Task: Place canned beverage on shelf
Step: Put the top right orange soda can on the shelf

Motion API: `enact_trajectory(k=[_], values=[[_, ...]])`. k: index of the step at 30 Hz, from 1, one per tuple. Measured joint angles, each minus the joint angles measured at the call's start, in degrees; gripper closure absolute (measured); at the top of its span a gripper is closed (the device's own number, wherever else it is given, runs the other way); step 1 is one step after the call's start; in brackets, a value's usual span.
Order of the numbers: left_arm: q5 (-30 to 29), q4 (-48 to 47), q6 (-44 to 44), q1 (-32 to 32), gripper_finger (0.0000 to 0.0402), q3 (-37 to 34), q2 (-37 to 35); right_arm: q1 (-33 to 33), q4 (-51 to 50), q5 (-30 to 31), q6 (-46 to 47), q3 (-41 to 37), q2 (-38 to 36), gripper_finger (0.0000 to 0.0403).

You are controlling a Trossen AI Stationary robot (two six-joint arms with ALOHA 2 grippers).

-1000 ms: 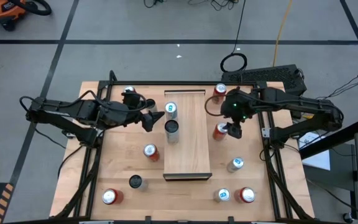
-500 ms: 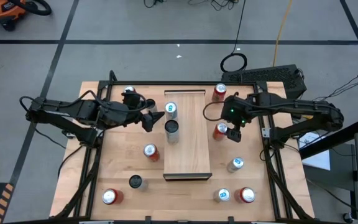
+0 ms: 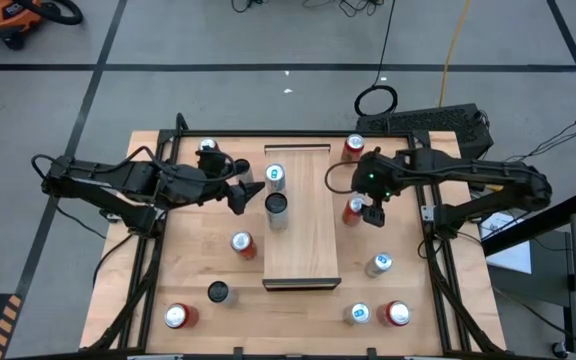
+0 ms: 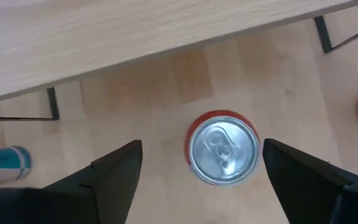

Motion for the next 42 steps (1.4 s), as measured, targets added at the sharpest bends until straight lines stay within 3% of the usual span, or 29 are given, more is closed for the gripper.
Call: enact_trajectory(k=[3, 9, 24, 31, 42], values=[[0.0, 0.0, 0.4, 0.0, 0.0008, 0.0, 0.0, -1.1, 1.7, -3.9, -0.8, 0.0, 0.9, 0.0065], [-0.4, -0.1, 0.4, 0.0, 0.0008, 0.0, 0.0, -2.4, 1.4, -0.9, -4.5, 0.0, 3.0, 0.0021], [-0.5, -0.2, 1.5, 0.0, 0.0008, 0.0, 0.0, -4.4, 0.5, -4.3, -11.1, 0.0, 9.7, 0.0019], [-0.6, -0.2, 1.5, 0.0, 0.0008, 0.0, 0.0, -4.3, -0.2, -1.1, -12.7, 0.0, 11.8, 0.0019], [-0.6, -0.1, 1.5, 0.0, 0.0008, 0.0, 0.0, -4.3, -0.7, -2.6, -14.7, 0.0, 16.7, 0.0023]])
